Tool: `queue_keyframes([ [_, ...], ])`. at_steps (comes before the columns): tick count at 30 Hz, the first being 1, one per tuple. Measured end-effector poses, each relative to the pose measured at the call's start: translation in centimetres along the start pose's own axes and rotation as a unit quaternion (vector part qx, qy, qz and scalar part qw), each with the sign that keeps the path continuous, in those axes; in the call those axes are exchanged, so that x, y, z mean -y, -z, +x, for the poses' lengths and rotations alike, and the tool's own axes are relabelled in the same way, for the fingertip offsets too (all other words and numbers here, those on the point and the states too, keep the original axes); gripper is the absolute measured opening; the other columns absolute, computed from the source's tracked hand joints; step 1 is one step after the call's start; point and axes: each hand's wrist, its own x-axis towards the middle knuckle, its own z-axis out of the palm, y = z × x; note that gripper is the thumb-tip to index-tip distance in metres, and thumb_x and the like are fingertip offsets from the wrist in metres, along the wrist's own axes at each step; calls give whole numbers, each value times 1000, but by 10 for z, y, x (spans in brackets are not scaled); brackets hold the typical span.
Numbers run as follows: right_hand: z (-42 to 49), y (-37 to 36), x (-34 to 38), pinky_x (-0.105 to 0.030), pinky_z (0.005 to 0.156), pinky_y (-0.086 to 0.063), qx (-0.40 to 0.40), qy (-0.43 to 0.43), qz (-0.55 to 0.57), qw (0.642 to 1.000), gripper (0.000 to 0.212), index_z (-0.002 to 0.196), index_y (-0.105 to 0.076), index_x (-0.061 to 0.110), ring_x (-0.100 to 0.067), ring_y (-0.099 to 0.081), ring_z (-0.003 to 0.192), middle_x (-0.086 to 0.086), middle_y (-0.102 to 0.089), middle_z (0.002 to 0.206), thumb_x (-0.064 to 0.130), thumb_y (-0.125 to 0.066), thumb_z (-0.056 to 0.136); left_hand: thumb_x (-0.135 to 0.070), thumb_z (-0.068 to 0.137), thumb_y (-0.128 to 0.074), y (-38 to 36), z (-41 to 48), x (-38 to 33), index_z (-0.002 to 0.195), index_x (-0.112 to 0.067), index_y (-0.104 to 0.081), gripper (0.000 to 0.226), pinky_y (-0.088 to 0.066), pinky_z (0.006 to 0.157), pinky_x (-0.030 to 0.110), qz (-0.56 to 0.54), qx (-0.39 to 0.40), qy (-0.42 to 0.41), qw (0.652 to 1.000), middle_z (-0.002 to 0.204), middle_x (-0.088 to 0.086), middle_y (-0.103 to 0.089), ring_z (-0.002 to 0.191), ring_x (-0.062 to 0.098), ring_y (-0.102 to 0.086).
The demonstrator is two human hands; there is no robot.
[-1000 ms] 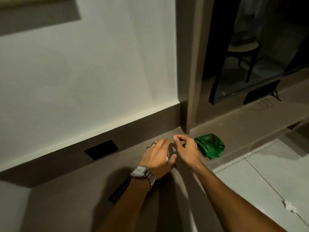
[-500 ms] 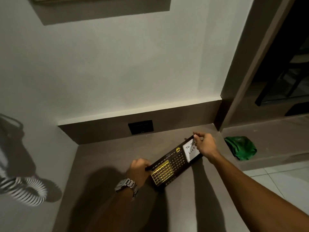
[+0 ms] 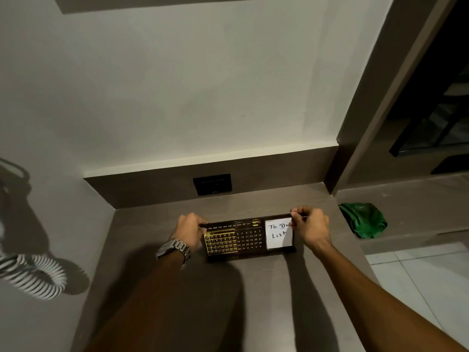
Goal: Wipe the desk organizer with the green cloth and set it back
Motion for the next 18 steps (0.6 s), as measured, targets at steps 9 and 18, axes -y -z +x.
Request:
queue_keyframes([
  [9, -2, -2, 1, -11, 46, -48, 2, -2, 3, 1000, 19, 84, -60, 26, -8, -66, 78, 2, -66, 90, 13, -58, 97, -1, 88, -57, -2, 1, 4, 111, -13, -67, 28, -44, 69, 19, 3, 5, 18, 1000, 101, 7, -67, 86, 12, -54],
  [18, -1, -1, 0, -12, 46, -49, 20, -7, 9, 1000, 14, 88, -60, 25, -10, -66, 82, -1, -67, 95, 14, -57, 97, -2, 90, -57, -5, -2, 2, 122, -14, -58, 34, -42, 66, 13, -20, 26, 42, 999, 120, 9, -64, 81, 2, -52],
])
